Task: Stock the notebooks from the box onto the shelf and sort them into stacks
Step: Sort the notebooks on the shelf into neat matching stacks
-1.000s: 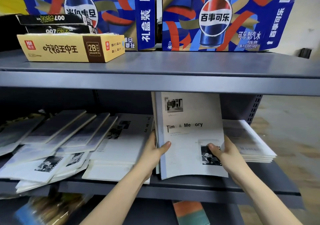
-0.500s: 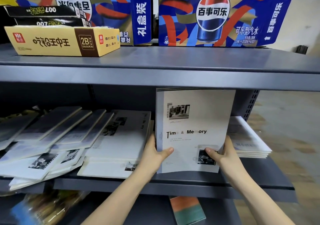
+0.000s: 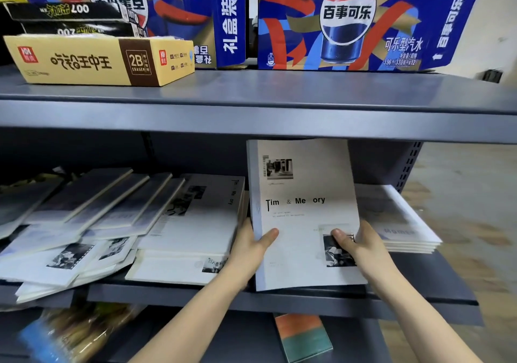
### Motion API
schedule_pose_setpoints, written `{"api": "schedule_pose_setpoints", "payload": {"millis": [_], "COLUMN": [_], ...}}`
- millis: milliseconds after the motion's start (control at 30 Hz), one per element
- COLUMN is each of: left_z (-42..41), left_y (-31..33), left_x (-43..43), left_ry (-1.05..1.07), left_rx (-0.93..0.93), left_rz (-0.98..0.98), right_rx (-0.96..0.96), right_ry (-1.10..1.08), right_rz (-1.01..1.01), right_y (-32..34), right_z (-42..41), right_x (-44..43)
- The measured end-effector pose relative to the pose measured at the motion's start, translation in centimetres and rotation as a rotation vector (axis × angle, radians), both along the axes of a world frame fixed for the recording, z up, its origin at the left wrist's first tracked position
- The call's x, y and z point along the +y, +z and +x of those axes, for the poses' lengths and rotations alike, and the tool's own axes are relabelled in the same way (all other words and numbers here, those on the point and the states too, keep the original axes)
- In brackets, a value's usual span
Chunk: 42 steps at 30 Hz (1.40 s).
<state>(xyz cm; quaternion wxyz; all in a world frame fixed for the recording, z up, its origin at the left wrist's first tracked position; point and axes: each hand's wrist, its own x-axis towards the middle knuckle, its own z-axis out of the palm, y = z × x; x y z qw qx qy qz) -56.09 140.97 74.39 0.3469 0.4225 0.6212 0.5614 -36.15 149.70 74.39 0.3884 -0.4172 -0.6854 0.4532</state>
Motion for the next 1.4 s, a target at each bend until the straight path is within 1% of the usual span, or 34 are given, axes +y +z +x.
{"api": "schedule_pose_setpoints", "payload": {"millis": [200,333,467,567,667,767,967,1067,1133,1200,1300,1400], "left_z": [-0.4,-0.2,0.2,0.8,1.3,1.6,1.0,0.8,0.5,-0.2,-1.8,-4.2], "left_y": [0.3,0.8,0.6,0.4,-0.1,-0.2,-0.7,-0.6,-0.6,-0.6,-0.1,0.2], "left_x": [0.8,1.7,2.8,3.3,3.3,3.0,2.9,2.1,1.2,0.3,-1.2,-2.4], "left_ry": [0.014,0.053,0.072,0.044,0.035,0.038,0.041,-0.003,-0.024,0.002,0.133,0.230], "left_rx": [-0.030,-0.018,-0.014,-0.070,-0.121,-0.133,-0.140,-0.146,-0.050,0.093,0.319,0.615], "left_rz": [-0.068,-0.144,-0.223,-0.254,-0.284,-0.285,-0.288,-0.277,-0.290,-0.234,-0.078,-0.019], "right_rx": [0.048,0.065,0.036,-0.020,-0.057,-0.065,-0.030,0.008,0.056,0.089,0.122,0.118], "right_ry": [0.031,-0.028,-0.102,-0.174,-0.208,-0.199,-0.050,-0.051,-0.075,-0.075,-0.077,-0.081], "right_rz": [-0.074,-0.116,-0.152,-0.151,-0.195,-0.218,-0.280,-0.344,-0.395,-0.396,-0.389,-0.406], "right_y": [0.8,0.9,0.7,0.7,-0.3,-1.2,-0.9,-0.9,-0.9,-0.9,-1.1,-1.0], "right_z": [-0.3,-0.6,-0.3,0.2,0.6,0.7,2.0,2.7,2.8,2.7,2.6,2.6], "right_x": [0.3,0.7,1.4,1.8,2.5,2.7,1.9,1.6,1.2,1.1,0.9,0.9]}}
